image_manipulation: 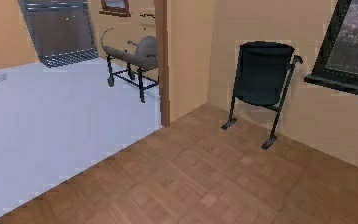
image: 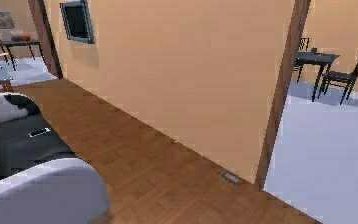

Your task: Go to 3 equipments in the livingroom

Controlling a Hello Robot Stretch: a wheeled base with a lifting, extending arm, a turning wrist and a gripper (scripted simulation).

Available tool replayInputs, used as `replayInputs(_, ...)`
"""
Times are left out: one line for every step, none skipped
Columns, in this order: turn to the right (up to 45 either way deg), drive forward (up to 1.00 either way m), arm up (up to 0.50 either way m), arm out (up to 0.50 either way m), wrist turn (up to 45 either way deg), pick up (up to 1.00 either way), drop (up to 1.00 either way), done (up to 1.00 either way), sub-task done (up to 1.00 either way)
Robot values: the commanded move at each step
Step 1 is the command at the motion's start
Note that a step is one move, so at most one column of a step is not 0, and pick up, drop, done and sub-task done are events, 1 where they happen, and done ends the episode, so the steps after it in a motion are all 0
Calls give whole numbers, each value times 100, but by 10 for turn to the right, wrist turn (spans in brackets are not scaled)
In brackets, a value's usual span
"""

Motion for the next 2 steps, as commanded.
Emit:
replayInputs(-90,0,0,0,0,0,0,0,0)
replayInputs(0,100,0,0,0,0,0,0,0)
